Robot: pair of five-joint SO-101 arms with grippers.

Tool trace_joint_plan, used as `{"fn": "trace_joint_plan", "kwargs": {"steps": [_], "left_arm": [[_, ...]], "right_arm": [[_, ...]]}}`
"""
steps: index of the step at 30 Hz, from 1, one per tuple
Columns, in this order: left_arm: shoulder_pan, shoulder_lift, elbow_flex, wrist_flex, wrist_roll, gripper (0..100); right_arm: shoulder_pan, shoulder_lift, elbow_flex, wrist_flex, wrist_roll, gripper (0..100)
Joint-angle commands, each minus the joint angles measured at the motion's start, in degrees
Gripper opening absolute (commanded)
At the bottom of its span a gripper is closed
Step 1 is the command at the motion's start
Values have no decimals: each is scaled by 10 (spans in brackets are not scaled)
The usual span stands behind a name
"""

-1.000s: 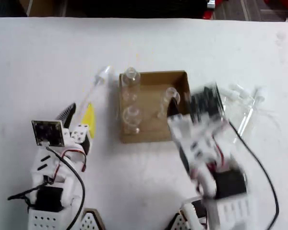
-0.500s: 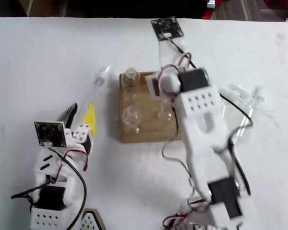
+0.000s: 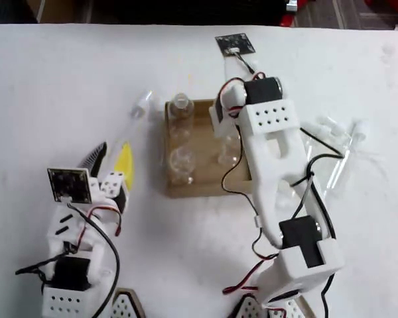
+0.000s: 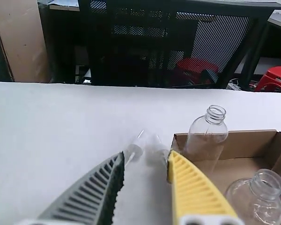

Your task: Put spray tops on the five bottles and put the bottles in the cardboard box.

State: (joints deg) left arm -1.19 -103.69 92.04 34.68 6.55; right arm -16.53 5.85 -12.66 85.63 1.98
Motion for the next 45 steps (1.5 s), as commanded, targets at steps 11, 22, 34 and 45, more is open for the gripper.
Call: {"fn": "trace_joint_plan", "kwargs": {"steps": [11,22,34,45], "left_arm": [[8,-8,-5,-15,3,142],[8,-8,-5,-15,3,142],[9,-8,-5,-15,3,142],[9,-8,-5,-15,3,142]], "right_arm": [[6,0,-19,3,-5,127],[6,0,-19,8,-5,122],[7,0,-19,8,-5,77],[-21,0,-20,-61,-5,77]]}}
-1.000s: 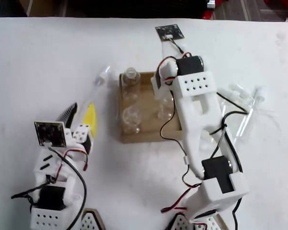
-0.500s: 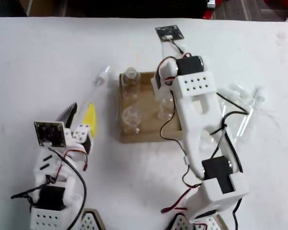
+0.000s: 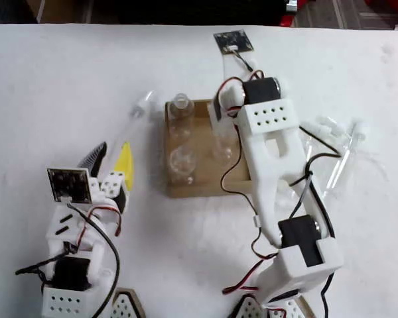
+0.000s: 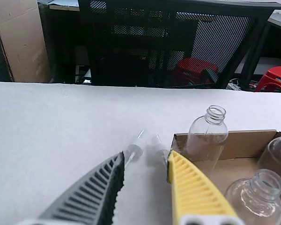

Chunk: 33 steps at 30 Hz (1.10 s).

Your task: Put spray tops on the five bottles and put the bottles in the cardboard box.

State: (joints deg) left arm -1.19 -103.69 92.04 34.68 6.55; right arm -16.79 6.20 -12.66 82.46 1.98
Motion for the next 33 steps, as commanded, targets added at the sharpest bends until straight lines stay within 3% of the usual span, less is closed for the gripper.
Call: {"fn": "trace_joint_plan", "kwargs": {"steps": [1,26,33], "left_arm": [[9,-8,-5,-15,3,142],[9,-8,-5,-15,3,142],[9,-8,-5,-15,3,142]], "right_arm": [[-24,-3,-23,-30,-5,77],[-42,-3,-21,-21,-22,83],[-46,-4,-21,-21,-25,186]]}}
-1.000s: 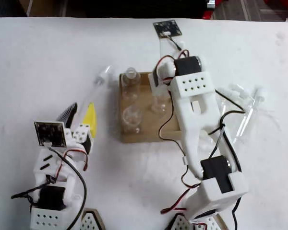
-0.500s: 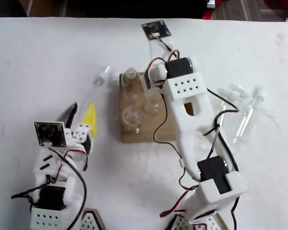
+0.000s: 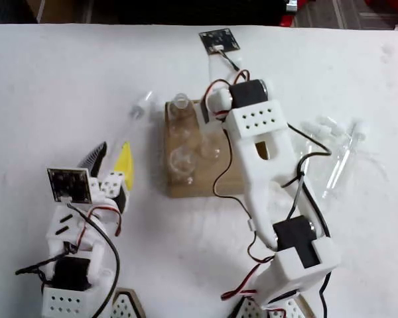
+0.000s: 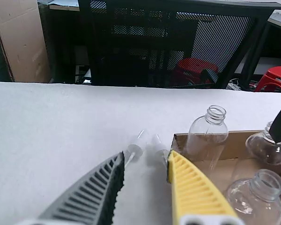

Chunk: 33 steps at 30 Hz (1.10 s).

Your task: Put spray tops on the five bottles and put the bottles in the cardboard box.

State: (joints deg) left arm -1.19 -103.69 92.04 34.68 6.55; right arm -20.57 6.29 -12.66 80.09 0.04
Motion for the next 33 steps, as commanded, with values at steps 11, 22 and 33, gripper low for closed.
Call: {"fn": "trace_joint_plan", "kwargs": {"steps": [11,22,33], "left_arm": [[9,-8,-5,-15,3,142],[9,-8,-4,-15,3,142],[9,-8,-1,-15,3,142]], "right_arm": [[105,-88,-171,80,0,188],[393,-87,-256,138,107,190],[480,173,-260,37,114,187]]}}
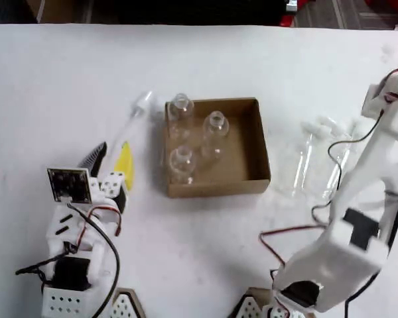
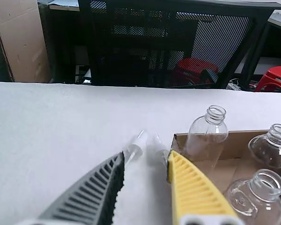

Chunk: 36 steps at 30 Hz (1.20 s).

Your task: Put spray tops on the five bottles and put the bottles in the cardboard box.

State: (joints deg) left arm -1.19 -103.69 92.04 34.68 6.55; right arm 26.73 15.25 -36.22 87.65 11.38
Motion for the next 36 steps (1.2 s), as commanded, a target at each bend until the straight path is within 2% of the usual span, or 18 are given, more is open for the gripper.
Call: {"fn": "trace_joint_plan", "kwargs": {"steps": [1,6,12,28,34,36], "left_arm": [[9,-8,-1,-15,3,142],[9,-8,-1,-14,3,142],[9,-8,-1,-14,3,142],[9,-8,-2,-14,3,142],[9,-8,-2,-14,3,142],[9,-8,-2,-14,3,142]], "right_arm": [[6,106,-25,-46,-8,187],[5,171,-25,-91,-70,187],[5,219,-25,-135,-74,187],[-22,277,-24,-134,-74,186],[-22,291,-25,-138,-74,63],[-20,285,-25,-138,-74,53]]}}
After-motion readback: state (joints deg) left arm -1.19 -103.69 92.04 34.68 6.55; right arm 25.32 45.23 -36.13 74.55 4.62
